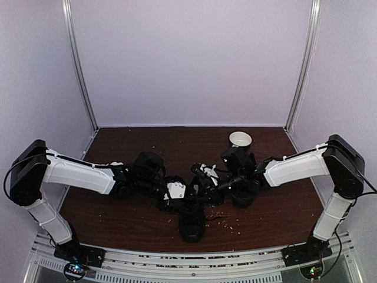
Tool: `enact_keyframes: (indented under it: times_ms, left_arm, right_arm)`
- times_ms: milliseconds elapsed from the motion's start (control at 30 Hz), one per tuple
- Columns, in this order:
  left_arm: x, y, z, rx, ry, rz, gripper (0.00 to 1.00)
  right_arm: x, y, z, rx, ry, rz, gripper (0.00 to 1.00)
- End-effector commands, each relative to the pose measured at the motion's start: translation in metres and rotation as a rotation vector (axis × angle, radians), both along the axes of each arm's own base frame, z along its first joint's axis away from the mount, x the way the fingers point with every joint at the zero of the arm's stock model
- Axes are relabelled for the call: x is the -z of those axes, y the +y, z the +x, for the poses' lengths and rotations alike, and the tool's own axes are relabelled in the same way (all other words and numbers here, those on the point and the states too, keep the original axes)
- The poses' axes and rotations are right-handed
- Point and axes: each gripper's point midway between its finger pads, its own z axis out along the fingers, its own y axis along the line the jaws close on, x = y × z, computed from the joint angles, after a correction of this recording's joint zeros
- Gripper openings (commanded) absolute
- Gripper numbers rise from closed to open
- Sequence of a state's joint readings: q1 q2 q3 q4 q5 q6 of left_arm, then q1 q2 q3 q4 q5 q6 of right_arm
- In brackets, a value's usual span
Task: Tie the shoes
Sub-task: Tie the loops with the shoelace on the shoe.
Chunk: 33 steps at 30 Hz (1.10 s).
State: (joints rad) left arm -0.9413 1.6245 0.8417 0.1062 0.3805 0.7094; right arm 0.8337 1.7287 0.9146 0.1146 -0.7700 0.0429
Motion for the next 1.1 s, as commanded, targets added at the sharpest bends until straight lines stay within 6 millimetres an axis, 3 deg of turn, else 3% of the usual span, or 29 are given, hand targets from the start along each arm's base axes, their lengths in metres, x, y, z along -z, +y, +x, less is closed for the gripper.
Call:
enact_keyframes:
  times_ms: [0, 167, 367, 633, 1067]
  left_arm:
    - [0.009, -0.005, 0.006, -0.002, -0.039, 0.022, 0.71]
    - [0.014, -0.004, 0.008, -0.015, -0.049, 0.042, 0.71]
    - [0.007, -0.011, 0.013, -0.038, -0.048, 0.005, 0.65]
    - [0.007, -0.016, 0.015, -0.048, -0.036, -0.006, 0.62]
    - [-0.005, -0.027, 0.024, -0.065, -0.050, -0.059, 0.59]
  right_arm:
    - [-0.010, 0.004, 0.002, -0.017, -0.027, 0.007, 0.04]
    - [-0.010, 0.003, 0.000, -0.019, -0.032, 0.012, 0.11]
    - [-0.007, 0.006, 0.004, -0.018, -0.023, -0.001, 0.00]
    - [-0.040, -0.002, 0.011, -0.003, 0.018, 0.124, 0.00]
    - [-0.040, -0.002, 0.003, -0.064, 0.056, 0.132, 0.00]
